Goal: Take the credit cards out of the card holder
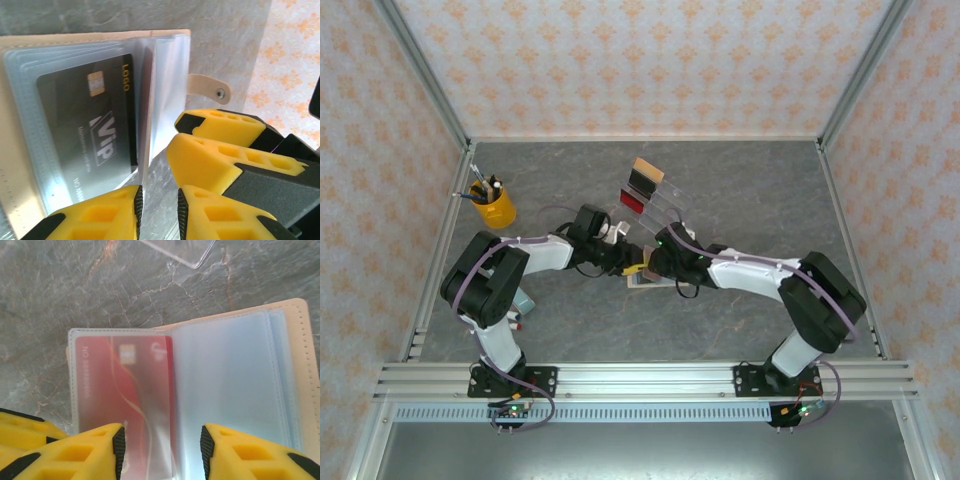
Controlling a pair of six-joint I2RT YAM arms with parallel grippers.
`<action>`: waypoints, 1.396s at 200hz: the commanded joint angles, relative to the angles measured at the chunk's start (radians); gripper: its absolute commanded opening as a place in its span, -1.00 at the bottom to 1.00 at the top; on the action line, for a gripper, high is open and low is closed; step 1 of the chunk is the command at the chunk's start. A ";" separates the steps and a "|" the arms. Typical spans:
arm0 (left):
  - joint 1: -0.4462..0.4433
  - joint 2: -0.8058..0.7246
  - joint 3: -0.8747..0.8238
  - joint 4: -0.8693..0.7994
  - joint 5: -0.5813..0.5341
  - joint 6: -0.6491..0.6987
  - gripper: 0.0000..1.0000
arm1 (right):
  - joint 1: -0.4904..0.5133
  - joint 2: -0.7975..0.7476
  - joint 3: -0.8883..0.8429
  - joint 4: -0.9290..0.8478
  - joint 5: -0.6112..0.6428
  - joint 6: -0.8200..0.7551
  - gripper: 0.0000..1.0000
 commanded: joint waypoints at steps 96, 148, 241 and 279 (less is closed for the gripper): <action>-0.105 0.085 0.123 0.065 0.007 -0.045 -0.39 | -0.015 -0.267 -0.098 -0.082 0.272 0.103 0.01; -0.129 0.123 0.170 0.071 -0.013 -0.074 -0.24 | -0.020 -0.276 -0.101 -0.102 0.268 0.093 0.03; -0.078 0.050 0.110 -0.076 -0.172 -0.043 -0.44 | -0.020 -0.140 -0.006 -0.130 0.149 0.001 -0.25; -0.077 0.066 0.118 -0.077 -0.182 -0.058 -0.54 | -0.020 -0.053 0.025 -0.141 0.128 0.013 -0.37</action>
